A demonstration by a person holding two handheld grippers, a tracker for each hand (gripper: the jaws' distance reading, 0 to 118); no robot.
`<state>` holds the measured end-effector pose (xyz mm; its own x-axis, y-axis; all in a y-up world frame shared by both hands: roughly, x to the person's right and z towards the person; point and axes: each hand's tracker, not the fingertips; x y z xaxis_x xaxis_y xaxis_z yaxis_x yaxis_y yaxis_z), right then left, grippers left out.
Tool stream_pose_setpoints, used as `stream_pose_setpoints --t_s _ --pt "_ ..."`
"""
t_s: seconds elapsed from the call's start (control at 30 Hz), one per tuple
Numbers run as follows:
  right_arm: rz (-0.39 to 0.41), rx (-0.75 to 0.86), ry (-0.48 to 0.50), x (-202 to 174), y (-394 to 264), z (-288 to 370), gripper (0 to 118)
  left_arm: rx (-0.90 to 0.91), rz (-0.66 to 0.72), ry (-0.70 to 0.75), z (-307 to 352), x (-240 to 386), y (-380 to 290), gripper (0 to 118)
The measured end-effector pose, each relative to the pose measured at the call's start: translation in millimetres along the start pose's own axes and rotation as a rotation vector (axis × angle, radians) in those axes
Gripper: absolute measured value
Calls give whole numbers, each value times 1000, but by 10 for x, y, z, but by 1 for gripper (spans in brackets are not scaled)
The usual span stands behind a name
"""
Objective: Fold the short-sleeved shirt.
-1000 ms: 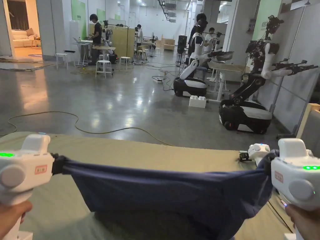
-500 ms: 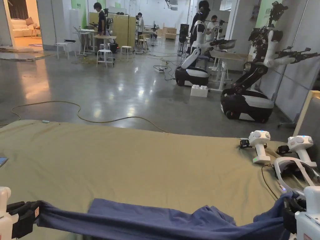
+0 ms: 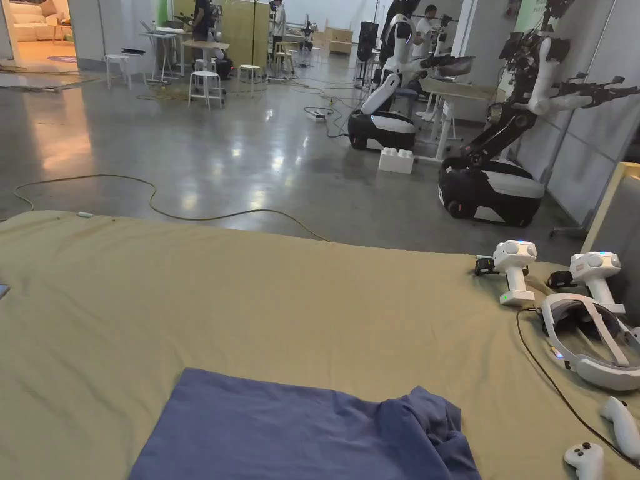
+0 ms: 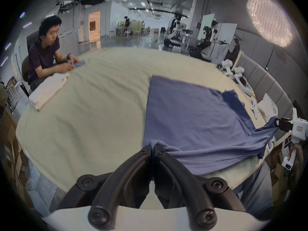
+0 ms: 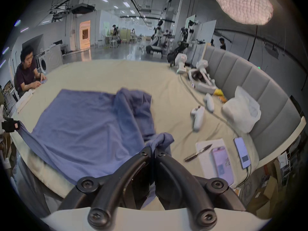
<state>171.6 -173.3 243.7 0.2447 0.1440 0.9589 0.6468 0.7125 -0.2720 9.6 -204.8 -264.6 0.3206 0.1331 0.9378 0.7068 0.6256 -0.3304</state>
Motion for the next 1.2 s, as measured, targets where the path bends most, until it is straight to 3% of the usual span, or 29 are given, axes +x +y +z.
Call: stream_pose_setpoints --t_s 0.17,0.2,0.23,0.27,0.3,0.33,0.37,0.47,0.53,0.67,0.77,0.9,0.93,0.97,1.03,1.07,1.2 --pt "-16 -30 -23 -96 -391 -112 4 -32 -2 37 -143 86 -244 4" --pt "-21 -28 -26 -113 -437 -101 4 -31 0 49 -138 110 -253 10" --pt "-31 -20 -22 -128 -480 -88 6 -12 -7 56 -115 142 -253 28" --pt "-39 -3 -18 -147 -510 -82 11 17 -17 59 -86 161 -258 43" --pt "-44 14 -19 -169 -517 -55 24 49 -27 46 -62 184 -243 52" --pt "-54 38 -22 -196 -505 -41 50 90 -32 28 -33 218 -224 54" --pt "-65 67 -16 -221 -483 -33 59 129 -30 14 -8 254 -194 54" --pt "-101 172 22 -311 -341 25 65 210 -34 18 61 386 -50 54" --pt "-74 241 13 -407 -198 52 72 280 -40 17 80 439 65 54" --pt "-54 401 32 -632 198 110 72 417 -47 18 166 622 371 54" --pt "-72 538 53 -813 501 185 70 521 -68 35 249 777 614 54" --pt "-51 688 36 -1039 827 327 49 647 -92 59 367 931 852 48" --pt "-59 714 42 -1074 889 360 28 677 -89 57 400 964 900 38" --pt "-69 734 43 -1110 949 372 17 705 -83 57 435 989 942 25" --pt "-88 738 31 -1147 1021 395 9 727 -85 73 484 1026 996 10" --pt "-100 757 61 -1136 1040 403 0 736 -85 72 495 1039 1018 4" --pt "-102 770 61 -1130 1079 347 0 777 -89 72 516 1055 1016 0"
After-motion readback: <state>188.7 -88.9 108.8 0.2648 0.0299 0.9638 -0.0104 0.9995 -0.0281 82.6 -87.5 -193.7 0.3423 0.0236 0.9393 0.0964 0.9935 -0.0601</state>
